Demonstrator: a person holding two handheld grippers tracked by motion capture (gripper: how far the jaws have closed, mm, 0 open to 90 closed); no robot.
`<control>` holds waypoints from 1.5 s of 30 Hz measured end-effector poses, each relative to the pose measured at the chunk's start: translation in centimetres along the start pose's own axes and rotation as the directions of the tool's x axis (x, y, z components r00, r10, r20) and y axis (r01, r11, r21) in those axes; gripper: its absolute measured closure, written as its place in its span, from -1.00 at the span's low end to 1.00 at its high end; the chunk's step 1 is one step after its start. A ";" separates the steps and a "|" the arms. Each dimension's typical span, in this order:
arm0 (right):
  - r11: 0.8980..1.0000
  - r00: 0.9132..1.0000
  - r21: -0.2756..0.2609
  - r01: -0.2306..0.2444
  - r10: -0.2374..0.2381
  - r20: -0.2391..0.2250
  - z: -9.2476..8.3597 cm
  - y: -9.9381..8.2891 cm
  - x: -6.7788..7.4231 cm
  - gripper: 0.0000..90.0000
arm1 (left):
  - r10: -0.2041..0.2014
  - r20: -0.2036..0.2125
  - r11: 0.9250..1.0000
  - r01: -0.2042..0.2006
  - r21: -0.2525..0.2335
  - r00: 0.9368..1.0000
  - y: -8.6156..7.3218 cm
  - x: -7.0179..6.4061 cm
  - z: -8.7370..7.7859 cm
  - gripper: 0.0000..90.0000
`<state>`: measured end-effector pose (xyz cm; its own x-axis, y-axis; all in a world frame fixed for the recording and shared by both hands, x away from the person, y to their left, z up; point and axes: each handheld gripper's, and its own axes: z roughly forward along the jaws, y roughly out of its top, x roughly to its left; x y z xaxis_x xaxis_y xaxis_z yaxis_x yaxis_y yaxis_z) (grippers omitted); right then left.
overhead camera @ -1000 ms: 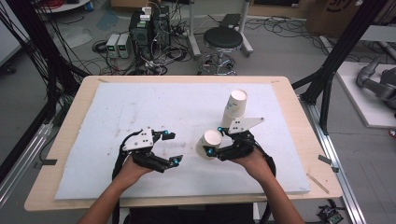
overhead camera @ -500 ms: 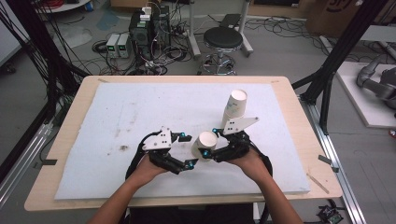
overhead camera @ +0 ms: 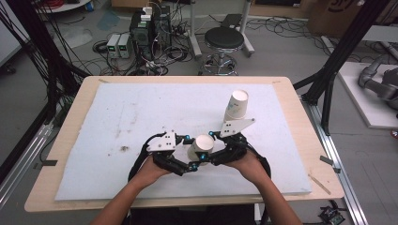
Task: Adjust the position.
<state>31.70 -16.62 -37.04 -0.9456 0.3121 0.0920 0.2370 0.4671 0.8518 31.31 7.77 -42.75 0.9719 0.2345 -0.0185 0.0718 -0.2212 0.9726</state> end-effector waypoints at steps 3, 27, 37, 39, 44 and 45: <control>1.000 1.000 -0.003 0.000 0.000 -0.009 0.1 0.0 0.1 -0.25 | 0.000 0.006 1.000 0.000 -0.002 1.000 0.0 0.0 0.0 -0.48; 1.000 1.000 0.004 -0.009 0.009 0.009 -0.6 0.6 0.0 -0.61 | 0.007 0.041 0.991 -0.012 0.135 0.999 0.7 -0.3 -0.6 -0.17; 0.994 0.997 0.080 0.074 -0.073 -0.019 -1.5 1.5 0.2 -0.61 | 0.020 0.052 0.953 -0.035 0.300 0.998 2.4 0.2 -1.0 -0.15; 0.991 0.996 0.094 0.091 -0.089 -0.023 -1.5 1.6 0.2 -0.61 | 0.027 0.061 0.944 -0.046 0.326 0.998 2.8 0.1 -1.0 -0.16; 0.988 0.994 0.112 0.110 -0.108 -0.024 -1.5 1.6 0.1 -0.61 | 0.070 0.084 0.910 -0.098 0.402 0.994 3.8 0.1 -0.9 -0.16; 0.987 0.994 0.118 0.110 -0.108 -0.023 -1.5 1.6 0.1 -0.61 | 0.079 0.090 0.902 -0.109 0.417 0.993 4.0 0.1 -0.9 -0.16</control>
<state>31.66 -17.11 -34.89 -0.9705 0.2408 0.0109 0.1560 0.5929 0.7900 31.52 7.76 -38.67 0.9908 0.1298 0.0371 0.0518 -0.6197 0.7832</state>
